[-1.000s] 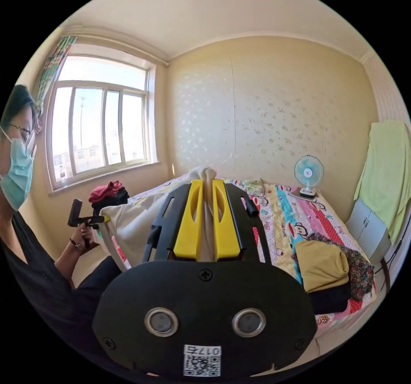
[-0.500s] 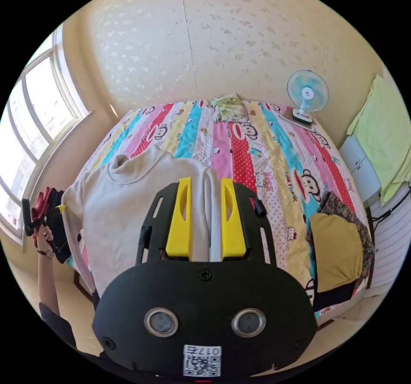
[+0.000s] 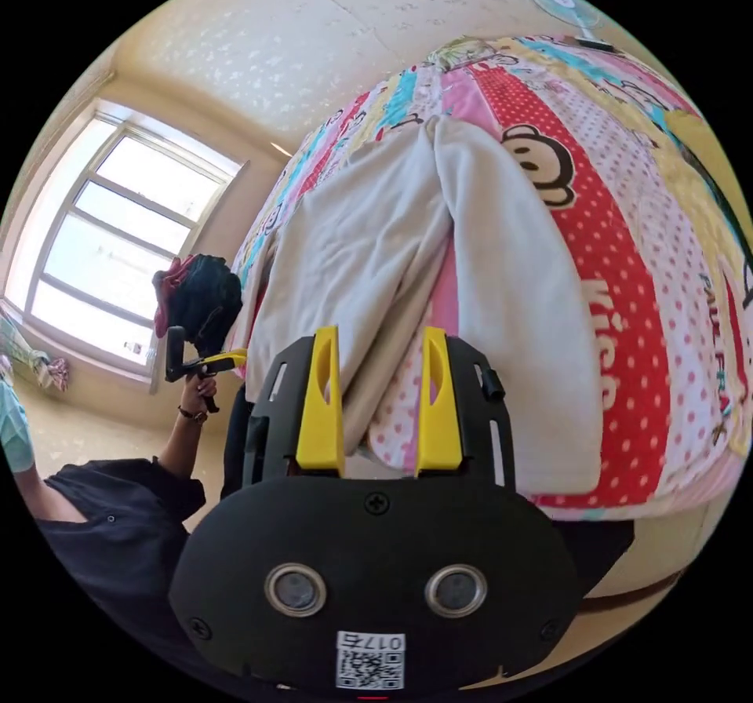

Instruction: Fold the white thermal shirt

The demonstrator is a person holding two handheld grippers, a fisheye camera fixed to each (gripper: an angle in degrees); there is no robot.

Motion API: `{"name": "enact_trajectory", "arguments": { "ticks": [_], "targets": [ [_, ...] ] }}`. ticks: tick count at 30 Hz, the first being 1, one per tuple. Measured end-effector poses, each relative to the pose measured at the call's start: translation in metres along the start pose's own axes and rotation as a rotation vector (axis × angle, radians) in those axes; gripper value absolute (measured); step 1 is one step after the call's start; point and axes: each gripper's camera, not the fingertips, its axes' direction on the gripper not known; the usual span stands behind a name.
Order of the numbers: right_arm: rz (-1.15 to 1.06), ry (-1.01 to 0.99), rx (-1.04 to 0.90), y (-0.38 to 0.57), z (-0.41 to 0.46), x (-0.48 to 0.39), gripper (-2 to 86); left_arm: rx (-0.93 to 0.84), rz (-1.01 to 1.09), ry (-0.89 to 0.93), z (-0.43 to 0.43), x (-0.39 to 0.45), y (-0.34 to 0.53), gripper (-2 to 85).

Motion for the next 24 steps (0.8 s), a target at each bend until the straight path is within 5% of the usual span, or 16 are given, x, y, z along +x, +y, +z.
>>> {"name": "enact_trajectory", "arguments": {
  "ticks": [8,13,17,19,24],
  "targets": [
    [-0.001,0.054,-0.078,0.067,0.046,-0.009,5.7,0.092,-0.125,-0.019,0.032,0.023,0.013,8.0],
    [-0.011,0.000,0.016,0.077,-0.016,-0.015,3.4,0.073,-0.037,0.184,-0.003,0.031,0.007,4.0],
    [-0.016,0.055,-0.139,0.089,-0.012,0.005,3.4,-0.002,0.008,0.219,0.002,0.030,0.005,4.1],
    [0.060,0.042,-0.185,0.098,0.006,0.022,4.0,-0.137,-0.128,0.143,0.039,0.012,0.004,4.7],
    [0.096,0.216,-0.035,0.126,-0.007,-0.002,10.1,-0.071,-0.187,0.169,0.048,0.006,0.018,5.1]
  ]
}}
